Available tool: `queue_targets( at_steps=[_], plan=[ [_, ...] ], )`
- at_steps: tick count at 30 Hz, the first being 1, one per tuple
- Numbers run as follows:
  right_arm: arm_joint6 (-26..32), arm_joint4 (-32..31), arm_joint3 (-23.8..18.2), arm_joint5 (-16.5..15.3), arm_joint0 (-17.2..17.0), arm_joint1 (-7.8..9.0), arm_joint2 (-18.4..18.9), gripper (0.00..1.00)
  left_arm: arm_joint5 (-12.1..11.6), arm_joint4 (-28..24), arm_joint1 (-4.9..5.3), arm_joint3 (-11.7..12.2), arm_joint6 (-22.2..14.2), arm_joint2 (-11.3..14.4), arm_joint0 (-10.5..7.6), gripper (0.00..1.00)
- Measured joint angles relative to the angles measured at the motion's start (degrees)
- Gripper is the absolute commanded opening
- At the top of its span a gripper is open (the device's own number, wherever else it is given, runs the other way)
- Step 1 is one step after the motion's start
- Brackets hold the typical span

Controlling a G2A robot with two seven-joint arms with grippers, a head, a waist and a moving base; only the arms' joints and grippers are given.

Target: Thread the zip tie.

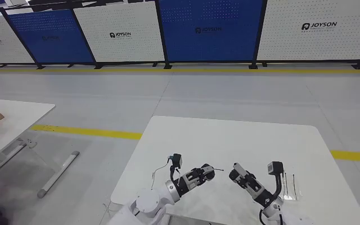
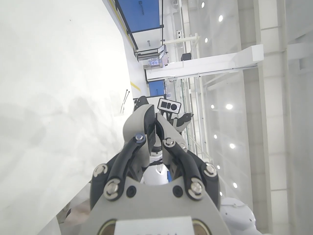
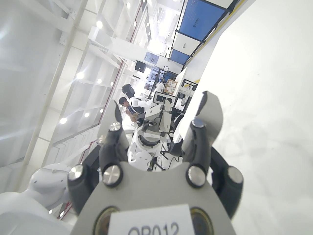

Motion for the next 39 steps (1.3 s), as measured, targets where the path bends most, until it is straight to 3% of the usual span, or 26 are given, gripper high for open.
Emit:
queue_targets(
  at_steps=[3,8,19,24,34,37,39],
  plan=[
    [-0.2,1.1,-1.2,0.0,-1.8,0.19,2.0,1.0,-0.3,-0.4,0.42,-0.3,-2.0,-1.6,0.69,0.0],
    [0.0,2.8,-2.3,0.0,-3.6,0.27,3.9,1.0,4.8,-1.0,1.27,0.1,-7.6,-4.0,0.77,0.0],
    [0.0,2.7,-2.2,0.0,-3.5,0.26,3.8,1.0,5.2,-0.5,1.19,-0.1,-6.5,-3.4,0.56,0.0],
    [0.0,2.7,-2.2,0.0,-3.5,0.26,3.8,1.0,1.8,-5.1,1.19,-3.1,-7.2,-4.5,1.17,0.0],
    [0.0,2.7,-2.2,0.0,-3.5,0.26,3.8,1.0,-7.5,-20.4,1.89,-15.8,-13.6,-13.8,4.58,0.0],
    [0.0,2.7,-2.2,0.0,-3.5,0.26,3.8,1.0,-8.9,-19.8,1.93,-17.1,-10.7,-15.8,5.51,0.0],
    [0.0,2.7,-2.2,0.0,-3.5,0.26,3.8,1.0,-8.9,-19.6,1.93,-17.1,-10.8,-15.8,5.53,0.0]
  ],
)
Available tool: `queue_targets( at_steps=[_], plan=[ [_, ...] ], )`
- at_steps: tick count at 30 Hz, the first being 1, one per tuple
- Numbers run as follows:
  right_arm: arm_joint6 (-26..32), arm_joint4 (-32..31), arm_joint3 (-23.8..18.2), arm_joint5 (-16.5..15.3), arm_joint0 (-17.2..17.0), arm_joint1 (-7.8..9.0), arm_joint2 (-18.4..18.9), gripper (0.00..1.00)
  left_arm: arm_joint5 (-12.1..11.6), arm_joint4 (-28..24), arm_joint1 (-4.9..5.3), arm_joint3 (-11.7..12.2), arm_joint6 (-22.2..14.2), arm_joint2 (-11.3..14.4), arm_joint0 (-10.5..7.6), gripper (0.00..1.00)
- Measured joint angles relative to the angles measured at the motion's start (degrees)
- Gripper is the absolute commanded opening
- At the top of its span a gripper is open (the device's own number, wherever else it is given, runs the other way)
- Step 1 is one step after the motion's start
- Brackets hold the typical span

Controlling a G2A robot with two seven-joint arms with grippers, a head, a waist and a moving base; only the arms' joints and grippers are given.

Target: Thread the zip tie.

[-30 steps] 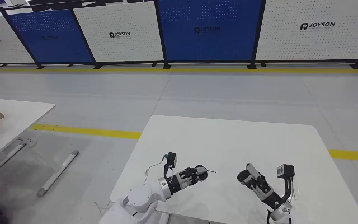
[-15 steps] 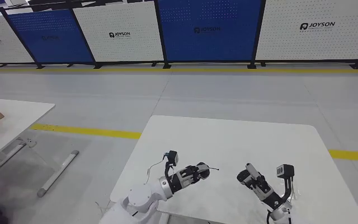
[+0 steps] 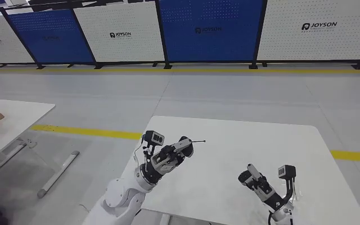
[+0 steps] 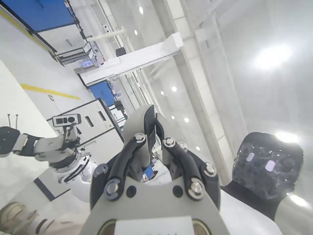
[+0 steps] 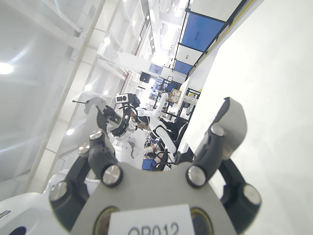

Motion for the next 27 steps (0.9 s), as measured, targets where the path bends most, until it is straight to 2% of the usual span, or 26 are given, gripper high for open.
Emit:
queue_targets(
  at_steps=[7,9,10,12,13,15,17,21,23,27],
  plan=[
    [0.0,0.0,0.0,0.0,0.0,0.0,0.0,1.0,0.4,-0.9,-0.08,0.1,-0.2,0.5,-0.22,0.0],
    [0.0,0.0,0.0,0.0,0.0,0.0,0.0,1.0,0.4,-4.9,-0.25,0.4,-1.6,1.2,-0.83,0.0],
    [0.0,0.0,0.0,0.0,0.0,0.0,0.0,1.0,0.1,-8.6,-0.33,0.9,-3.5,1.3,-1.25,0.0],
    [0.0,0.0,0.0,0.0,0.0,0.0,0.0,1.0,-1.1,-12.9,-0.36,1.9,-6.2,0.4,-1.58,0.0],
    [0.0,0.0,0.0,0.0,0.0,0.0,0.0,1.0,-2.5,-14.0,-0.34,2.5,-6.7,-0.6,-1.51,0.0],
    [0.0,0.0,0.0,0.0,0.0,0.0,0.0,1.0,-3.6,-12.4,-0.33,2.9,-5.4,-1.4,-1.34,0.0],
    [0.0,0.0,0.0,0.0,0.0,0.0,0.0,1.0,-3.5,-10.5,-0.33,2.9,-4.9,-1.4,-1.31,0.0],
    [0.0,0.0,0.0,0.0,0.0,0.0,0.0,1.0,-3.4,-10.5,-0.33,2.9,-4.9,-1.4,-1.33,0.0],
    [0.0,0.0,0.0,0.0,0.0,0.0,0.0,1.0,-2.1,-9.1,-0.31,3.1,-4.3,-1.0,-1.56,0.0],
    [0.0,0.0,0.0,0.0,0.0,0.0,0.0,1.0,4.1,-2.5,-0.07,5.1,-2.7,0.4,-2.27,0.0]
  ],
)
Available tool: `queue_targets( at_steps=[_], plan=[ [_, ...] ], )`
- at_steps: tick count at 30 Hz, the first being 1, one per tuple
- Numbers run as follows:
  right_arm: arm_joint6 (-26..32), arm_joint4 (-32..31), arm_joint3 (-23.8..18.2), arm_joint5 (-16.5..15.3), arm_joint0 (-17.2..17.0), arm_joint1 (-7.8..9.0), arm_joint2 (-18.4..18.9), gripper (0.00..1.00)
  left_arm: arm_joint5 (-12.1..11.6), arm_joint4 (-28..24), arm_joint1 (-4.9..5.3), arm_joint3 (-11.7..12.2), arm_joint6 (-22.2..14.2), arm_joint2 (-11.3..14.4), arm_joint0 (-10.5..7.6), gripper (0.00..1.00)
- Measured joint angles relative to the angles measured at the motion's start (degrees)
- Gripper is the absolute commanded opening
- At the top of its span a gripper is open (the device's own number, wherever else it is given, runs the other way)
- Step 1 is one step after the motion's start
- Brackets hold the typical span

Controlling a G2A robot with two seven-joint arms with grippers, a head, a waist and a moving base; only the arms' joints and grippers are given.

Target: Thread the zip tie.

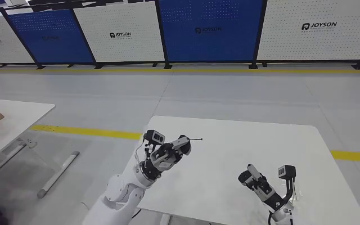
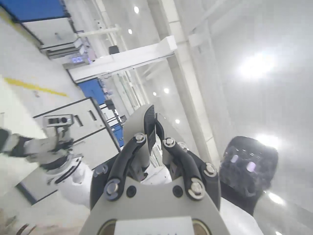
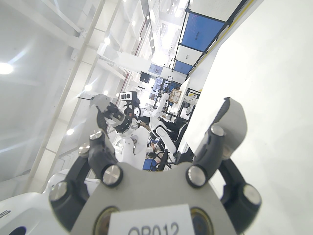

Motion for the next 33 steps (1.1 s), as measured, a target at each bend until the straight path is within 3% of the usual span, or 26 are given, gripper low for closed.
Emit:
queue_targets(
  at_steps=[4,11,24,28,33],
  plan=[
    [0.0,0.0,0.0,0.0,0.0,0.0,0.0,1.0,2.6,5.1,0.04,3.7,1.5,1.7,-0.47,0.0],
    [0.0,0.0,0.0,0.0,0.0,0.0,0.0,1.0,2.1,13.6,-0.03,9.0,4.4,4.7,0.22,0.0],
    [0.0,0.0,0.0,0.0,0.0,0.0,0.0,1.0,2.3,15.5,-0.06,9.7,5.4,5.5,-0.17,0.0],
    [0.0,0.0,0.0,0.0,0.0,0.0,0.0,1.0,3.5,22.8,-0.08,12.2,9.9,6.8,-0.88,0.0],
    [0.0,0.0,0.0,0.0,0.0,0.0,0.0,1.0,4.8,29.2,0.17,15.6,10.0,7.9,-0.8,0.0]
  ],
)
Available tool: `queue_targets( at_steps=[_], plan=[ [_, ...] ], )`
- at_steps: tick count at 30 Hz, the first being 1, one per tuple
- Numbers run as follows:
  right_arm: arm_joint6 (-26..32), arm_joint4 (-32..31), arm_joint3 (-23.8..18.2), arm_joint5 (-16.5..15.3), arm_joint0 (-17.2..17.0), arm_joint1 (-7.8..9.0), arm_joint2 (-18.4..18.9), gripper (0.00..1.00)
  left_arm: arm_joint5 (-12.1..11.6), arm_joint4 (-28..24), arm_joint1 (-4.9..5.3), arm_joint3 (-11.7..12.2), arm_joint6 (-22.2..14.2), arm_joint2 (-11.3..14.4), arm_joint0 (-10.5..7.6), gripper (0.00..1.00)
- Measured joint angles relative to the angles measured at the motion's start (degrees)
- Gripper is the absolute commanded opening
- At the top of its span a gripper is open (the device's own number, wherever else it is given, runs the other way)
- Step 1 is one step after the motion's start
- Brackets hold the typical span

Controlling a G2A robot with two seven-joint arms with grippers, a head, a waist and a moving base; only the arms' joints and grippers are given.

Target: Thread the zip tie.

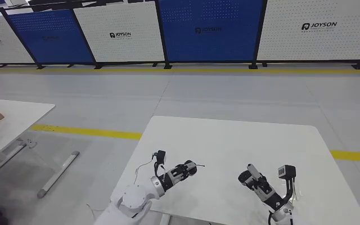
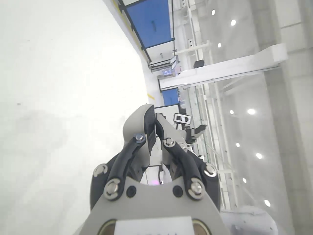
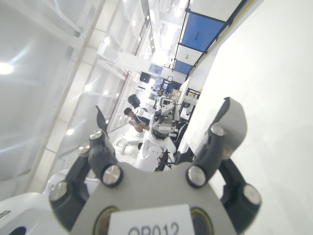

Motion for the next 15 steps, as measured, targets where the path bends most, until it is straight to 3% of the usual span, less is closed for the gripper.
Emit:
queue_targets(
  at_steps=[2,11,15],
  plan=[
    [0.0,0.0,0.0,0.0,0.0,0.0,0.0,1.0,0.8,1.1,0.1,0.9,-1.2,0.4,-0.12,0.0],
    [0.0,0.0,0.0,0.0,0.0,0.0,0.0,1.0,0.7,0.6,0.06,0.7,-1.1,0.5,-0.18,0.0],
    [0.0,0.0,0.0,0.0,0.0,0.0,0.0,1.0,-2.3,-4.0,0.01,-2.7,-1.1,-0.5,0.62,0.0]
  ],
)
